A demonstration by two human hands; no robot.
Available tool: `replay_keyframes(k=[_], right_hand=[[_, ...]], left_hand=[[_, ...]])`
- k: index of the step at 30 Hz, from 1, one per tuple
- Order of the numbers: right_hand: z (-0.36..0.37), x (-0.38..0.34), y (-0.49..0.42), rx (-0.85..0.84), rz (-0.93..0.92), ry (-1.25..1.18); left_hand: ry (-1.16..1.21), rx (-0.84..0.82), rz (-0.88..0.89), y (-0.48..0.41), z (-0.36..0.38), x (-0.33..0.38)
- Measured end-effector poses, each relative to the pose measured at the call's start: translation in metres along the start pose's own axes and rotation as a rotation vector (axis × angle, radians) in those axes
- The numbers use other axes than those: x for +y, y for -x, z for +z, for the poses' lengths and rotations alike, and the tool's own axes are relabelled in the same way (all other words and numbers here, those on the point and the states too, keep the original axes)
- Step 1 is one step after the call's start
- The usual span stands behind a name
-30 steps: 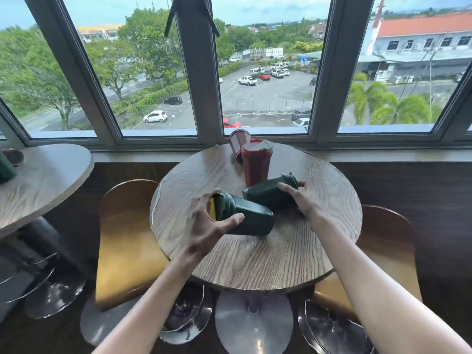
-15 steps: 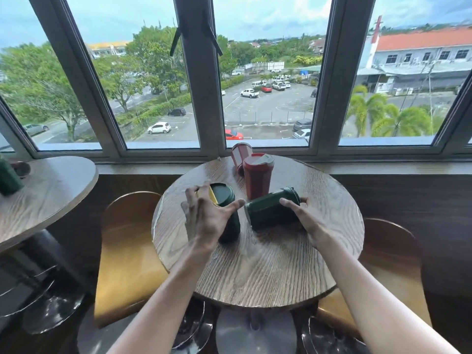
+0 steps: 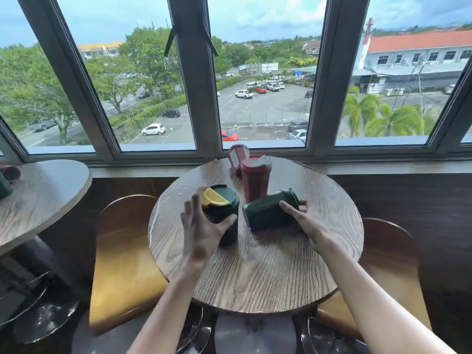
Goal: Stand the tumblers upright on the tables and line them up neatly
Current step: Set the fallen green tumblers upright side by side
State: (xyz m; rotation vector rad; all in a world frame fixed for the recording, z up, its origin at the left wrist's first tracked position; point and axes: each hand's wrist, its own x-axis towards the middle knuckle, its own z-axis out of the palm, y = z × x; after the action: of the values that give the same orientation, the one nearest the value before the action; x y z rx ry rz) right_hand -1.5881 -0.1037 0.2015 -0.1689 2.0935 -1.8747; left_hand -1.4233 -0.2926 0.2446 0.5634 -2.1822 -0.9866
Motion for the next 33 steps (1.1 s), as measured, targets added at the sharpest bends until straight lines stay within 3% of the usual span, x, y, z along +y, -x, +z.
replay_keyframes(k=[4, 9, 14, 21, 28, 33], right_hand=[[0.001, 0.000, -0.001, 0.013, 0.001, 0.046], [-0.005, -0.016, -0.008, -0.092, 0.068, 0.096], [-0.015, -0.024, -0.019, -0.257, 0.094, 0.074], [-0.021, -0.033, -0.029, -0.445, 0.109, 0.075], [-0.027, -0.026, -0.023, -0.545, 0.069, 0.103], [-0.029, -0.019, -0.018, -0.508, -0.002, 0.138]], left_hand=[[0.086, 0.107, -0.003, 0.006, 0.017, -0.004], [0.373, -0.121, -0.117, 0.011, 0.024, -0.031], [0.290, -0.112, -0.188, 0.009, 0.031, -0.048], [0.213, -0.123, -0.135, 0.005, 0.036, -0.045], [0.216, -0.137, -0.139, 0.004, 0.042, -0.048], [0.207, -0.144, -0.162, 0.004, 0.043, -0.053]])
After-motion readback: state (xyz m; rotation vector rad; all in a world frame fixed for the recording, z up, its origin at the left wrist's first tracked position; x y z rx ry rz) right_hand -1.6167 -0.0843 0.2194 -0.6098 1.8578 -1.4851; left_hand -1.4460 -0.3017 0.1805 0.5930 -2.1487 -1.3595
